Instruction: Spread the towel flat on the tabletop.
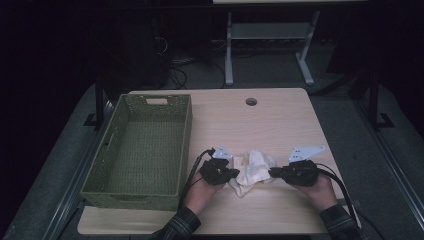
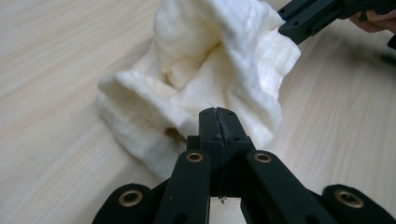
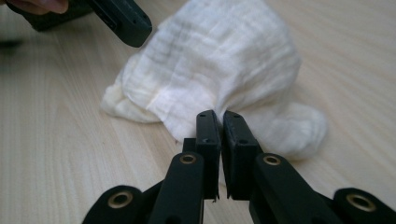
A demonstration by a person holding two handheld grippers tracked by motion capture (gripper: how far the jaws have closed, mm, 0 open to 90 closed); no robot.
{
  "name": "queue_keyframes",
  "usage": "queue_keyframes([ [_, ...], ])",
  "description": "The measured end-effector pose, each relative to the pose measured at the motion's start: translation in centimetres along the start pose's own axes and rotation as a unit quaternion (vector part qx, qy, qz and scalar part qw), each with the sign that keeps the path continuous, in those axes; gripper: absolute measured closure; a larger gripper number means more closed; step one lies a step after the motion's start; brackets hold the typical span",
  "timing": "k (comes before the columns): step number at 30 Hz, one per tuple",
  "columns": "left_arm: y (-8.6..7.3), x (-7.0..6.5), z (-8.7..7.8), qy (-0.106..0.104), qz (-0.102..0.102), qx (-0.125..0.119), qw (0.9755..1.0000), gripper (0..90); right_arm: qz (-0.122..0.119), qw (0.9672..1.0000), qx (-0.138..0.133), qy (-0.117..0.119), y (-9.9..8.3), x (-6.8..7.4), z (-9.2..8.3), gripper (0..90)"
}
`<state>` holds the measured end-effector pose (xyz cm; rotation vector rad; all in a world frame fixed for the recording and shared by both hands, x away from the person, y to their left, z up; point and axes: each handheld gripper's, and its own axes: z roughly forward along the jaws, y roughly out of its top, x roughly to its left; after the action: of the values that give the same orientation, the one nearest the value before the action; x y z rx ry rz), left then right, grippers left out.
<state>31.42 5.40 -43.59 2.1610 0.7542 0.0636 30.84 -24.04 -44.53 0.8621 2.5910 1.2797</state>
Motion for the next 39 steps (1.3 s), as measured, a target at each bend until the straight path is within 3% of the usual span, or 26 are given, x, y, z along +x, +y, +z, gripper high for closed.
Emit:
queue_keyframes([
  [8, 0.9, -0.5, -1.0, 0.008, 0.01, -0.037, 0.9992, 89.3, -0.004, 0.999, -0.041, -0.016, 0.9, -0.7, -2.7, 85.7],
  [15, 0.8, -0.3, -0.8, 0.032, 0.019, -0.029, 0.9989, 71.5, 0.009, 0.9972, -0.061, -0.041, 1.8, -2.8, -3.8, 86.0],
  [17, 0.7, -0.3, -0.6, 0.048, 0.022, -0.027, 0.9982, 67.3, 0.014, 0.997, -0.061, -0.046, 2.0, -3.5, -3.6, 86.0],
  [21, 0.6, -0.1, -0.4, 0.057, 0.022, -0.02, 0.9979, 60.9, 0.026, 0.9962, -0.056, -0.061, 2.5, -5.3, -2.7, 85.9],
  [29, 0.8, 0.9, 0.5, 0.083, 0.014, -0.024, 0.9961, 54.9, 0.045, 0.9945, -0.018, -0.092, 2.0, -8.4, -0.1, 85.8],
  [36, 1.3, 2.5, 1.9, 0.1, 0.003, -0.018, 0.9948, 54.0, 0.066, 0.9921, 0.002, -0.106, 1.1, -9.5, 0.5, 85.2],
  [39, 1.6, 3.0, 2.6, 0.099, -0.006, -0.02, 0.9948, 53.9, 0.069, 0.9919, -0.001, -0.106, 0.9, -9.7, 0.4, 76.7],
])
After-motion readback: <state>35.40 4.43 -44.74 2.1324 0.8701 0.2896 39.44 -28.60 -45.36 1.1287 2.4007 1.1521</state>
